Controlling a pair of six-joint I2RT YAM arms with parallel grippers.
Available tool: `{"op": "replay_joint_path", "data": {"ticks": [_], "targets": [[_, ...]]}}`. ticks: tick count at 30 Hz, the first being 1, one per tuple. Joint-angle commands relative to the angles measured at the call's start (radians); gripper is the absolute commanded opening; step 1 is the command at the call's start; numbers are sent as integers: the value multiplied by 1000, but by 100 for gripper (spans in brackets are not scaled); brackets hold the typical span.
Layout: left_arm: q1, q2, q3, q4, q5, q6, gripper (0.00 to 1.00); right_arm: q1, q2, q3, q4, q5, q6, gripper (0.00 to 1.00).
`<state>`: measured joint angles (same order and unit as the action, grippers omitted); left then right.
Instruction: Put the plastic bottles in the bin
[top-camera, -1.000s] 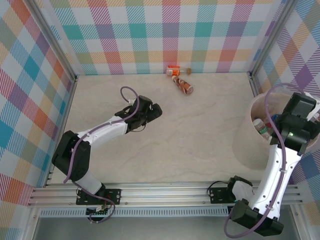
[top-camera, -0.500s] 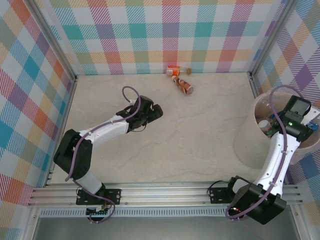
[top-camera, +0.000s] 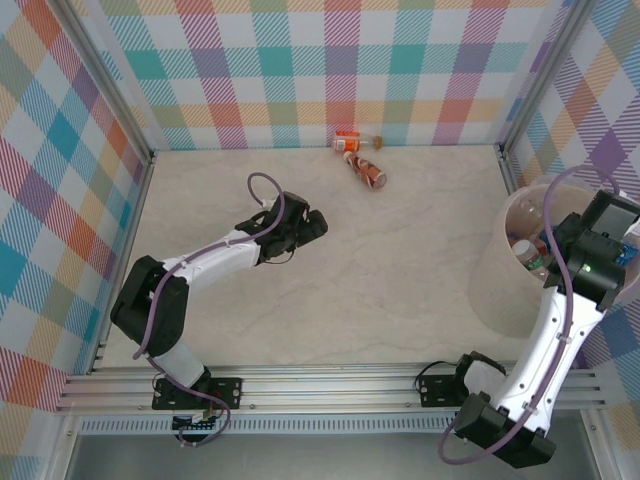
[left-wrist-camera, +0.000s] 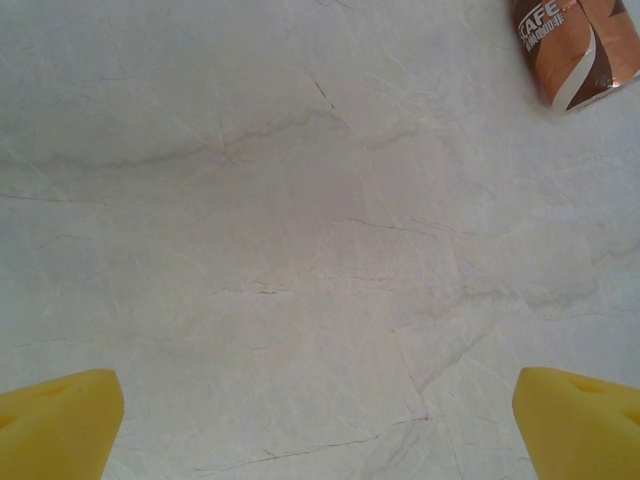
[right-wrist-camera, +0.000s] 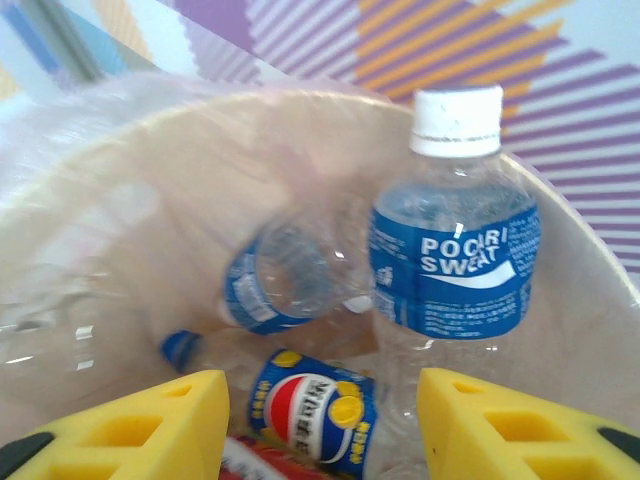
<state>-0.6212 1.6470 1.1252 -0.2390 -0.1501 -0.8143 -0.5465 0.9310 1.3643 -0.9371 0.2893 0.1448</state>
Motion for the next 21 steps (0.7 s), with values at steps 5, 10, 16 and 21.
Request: {"op": "replay_joint_path", "data": {"ticks": [5,10,16,21], "targets": [[-8,-15,18,-27,-20,18,100,18,-9,45,-14,-307,51,58],[-7,-34,-6,-29,-49,15,100,41,-37,20,118,-592,137,62],[-7,-71,-46,-13,-86,-2,100,156,-14,-47,361,-858,261,66],[-7,-119,-101,8,-126,-26,100,365,81,-28,385,-751,219,69]]}}
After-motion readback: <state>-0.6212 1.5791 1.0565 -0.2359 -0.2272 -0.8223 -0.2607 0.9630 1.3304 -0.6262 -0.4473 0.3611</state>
